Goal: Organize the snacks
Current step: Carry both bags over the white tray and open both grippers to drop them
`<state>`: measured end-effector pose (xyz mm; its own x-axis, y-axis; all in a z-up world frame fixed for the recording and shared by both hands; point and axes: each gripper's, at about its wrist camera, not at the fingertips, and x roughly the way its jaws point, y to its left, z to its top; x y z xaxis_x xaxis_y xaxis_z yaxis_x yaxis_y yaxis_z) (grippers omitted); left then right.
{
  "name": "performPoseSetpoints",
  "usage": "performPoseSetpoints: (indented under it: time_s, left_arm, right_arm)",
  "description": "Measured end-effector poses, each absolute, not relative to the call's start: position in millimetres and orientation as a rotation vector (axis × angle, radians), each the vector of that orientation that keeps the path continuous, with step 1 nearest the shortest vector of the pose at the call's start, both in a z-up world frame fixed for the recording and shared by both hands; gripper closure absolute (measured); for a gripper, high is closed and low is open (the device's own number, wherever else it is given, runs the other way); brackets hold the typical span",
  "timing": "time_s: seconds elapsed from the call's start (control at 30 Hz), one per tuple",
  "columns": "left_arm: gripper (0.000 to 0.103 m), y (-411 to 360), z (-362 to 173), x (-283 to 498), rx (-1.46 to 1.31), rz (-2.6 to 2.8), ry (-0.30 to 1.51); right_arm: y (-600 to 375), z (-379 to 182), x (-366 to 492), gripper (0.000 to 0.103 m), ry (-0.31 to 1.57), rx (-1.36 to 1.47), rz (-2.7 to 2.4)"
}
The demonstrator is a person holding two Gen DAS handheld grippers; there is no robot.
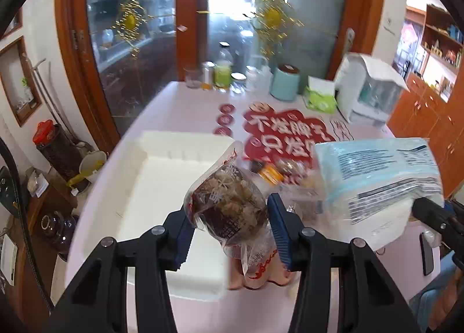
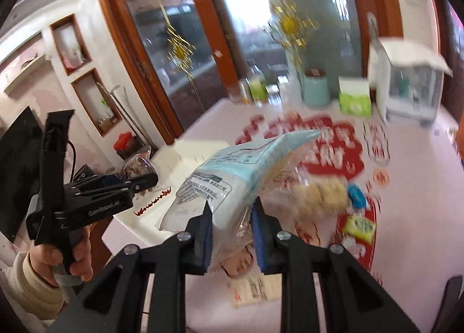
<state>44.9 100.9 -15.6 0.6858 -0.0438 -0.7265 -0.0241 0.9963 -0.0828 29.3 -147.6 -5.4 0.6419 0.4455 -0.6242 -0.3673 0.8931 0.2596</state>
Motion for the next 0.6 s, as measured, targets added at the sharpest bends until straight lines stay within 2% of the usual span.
performPoseSetpoints:
  time_s: [0.3, 0.33, 0.37, 0.5, 0.53, 0.6]
  left_arm:
    - [0.055, 192.7, 6.3, 49.6, 0.0, 0.045, 0.775]
    - [0.057, 204.1, 4.4, 52.6, 0.008, 0.043, 0.777]
    - [0.067, 211.8, 3.5, 55.0, 0.013, 0.036, 0.778]
    - [0.068, 232.4, -5.8, 65.4, 0.046, -0.001, 0.789]
    - [0.068, 233.7, -9.2, 68.4, 0.059, -0.007, 0.792]
    - [0.055, 241.4, -18.4, 73.4, 0.093, -0.012, 0.804]
  right_arm:
    - [-39.9, 24.2, 33.6, 0.079, 0.674, 0.057, 0.486]
    - [-31.2, 22.9, 34.2, 0.079, 0.677, 0.052, 0.487]
    - [-18.9, 20.8, 35.0, 0.079, 0.682, 0.043, 0.487]
    - [22.1, 2.4, 43.5, 0.077, 0.726, 0.018, 0.474]
    - [31.4, -5.1, 47.1, 0.074, 0.745, 0.012, 0.469]
    - [49.4, -22.3, 55.2, 0.069, 0.794, -0.009, 0.457]
